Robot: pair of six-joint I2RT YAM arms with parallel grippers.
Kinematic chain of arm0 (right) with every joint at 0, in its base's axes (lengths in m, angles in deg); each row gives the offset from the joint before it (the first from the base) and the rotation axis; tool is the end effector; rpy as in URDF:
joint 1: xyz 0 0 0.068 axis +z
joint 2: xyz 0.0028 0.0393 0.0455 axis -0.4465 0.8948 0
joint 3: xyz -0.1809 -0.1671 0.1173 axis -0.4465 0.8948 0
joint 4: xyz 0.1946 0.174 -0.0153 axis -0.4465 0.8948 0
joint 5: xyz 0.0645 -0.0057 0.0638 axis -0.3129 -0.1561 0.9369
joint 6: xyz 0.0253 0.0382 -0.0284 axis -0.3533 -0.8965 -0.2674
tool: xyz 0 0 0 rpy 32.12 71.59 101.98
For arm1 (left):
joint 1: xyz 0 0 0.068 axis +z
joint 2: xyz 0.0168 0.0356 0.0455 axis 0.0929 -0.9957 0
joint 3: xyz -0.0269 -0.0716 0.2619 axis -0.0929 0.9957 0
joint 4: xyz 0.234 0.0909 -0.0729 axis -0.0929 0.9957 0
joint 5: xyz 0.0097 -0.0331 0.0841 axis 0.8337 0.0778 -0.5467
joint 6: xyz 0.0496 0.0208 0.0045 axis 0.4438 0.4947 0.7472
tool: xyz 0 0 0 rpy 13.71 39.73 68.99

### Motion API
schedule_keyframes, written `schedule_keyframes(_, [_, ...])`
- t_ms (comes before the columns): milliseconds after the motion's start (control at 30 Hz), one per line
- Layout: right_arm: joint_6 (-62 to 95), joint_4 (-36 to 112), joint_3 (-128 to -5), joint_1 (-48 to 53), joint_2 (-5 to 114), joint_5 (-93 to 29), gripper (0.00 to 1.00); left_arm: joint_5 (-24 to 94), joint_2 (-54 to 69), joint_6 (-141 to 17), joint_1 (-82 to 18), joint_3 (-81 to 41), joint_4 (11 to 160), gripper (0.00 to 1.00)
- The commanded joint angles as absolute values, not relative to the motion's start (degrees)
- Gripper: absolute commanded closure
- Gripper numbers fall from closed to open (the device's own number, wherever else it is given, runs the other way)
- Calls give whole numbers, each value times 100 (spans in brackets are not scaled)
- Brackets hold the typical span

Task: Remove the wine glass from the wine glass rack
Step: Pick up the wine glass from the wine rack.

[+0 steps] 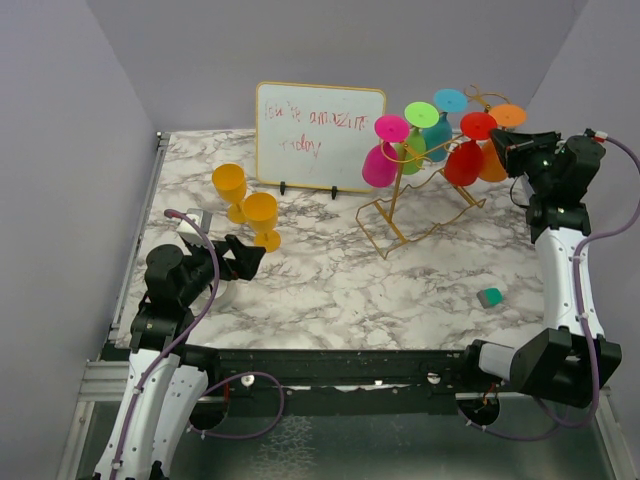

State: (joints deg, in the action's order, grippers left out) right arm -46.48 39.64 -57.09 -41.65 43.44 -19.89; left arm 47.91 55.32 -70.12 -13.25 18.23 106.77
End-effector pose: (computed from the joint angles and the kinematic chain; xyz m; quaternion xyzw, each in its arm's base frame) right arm 0.2776 -0.0623 0.3955 0.4063 0.6165 0.4205 0.5273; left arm 0.1238 -0.0302 0.2986 0.0357 0.7761 -0.2845 0.5617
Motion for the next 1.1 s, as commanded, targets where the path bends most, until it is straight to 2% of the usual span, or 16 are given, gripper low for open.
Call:
schedule_keyframes(0, [-4836, 3905, -5875, -4217, 4152, -1993, 99, 4695, 5509, -7032, -1285, 1815, 10612, 1])
schedule_keyframes(1067, [-4631, 5064, -6029, -4225, 3649, -3323, 99, 4704, 5441, -7034, -1272, 1815, 10613, 1])
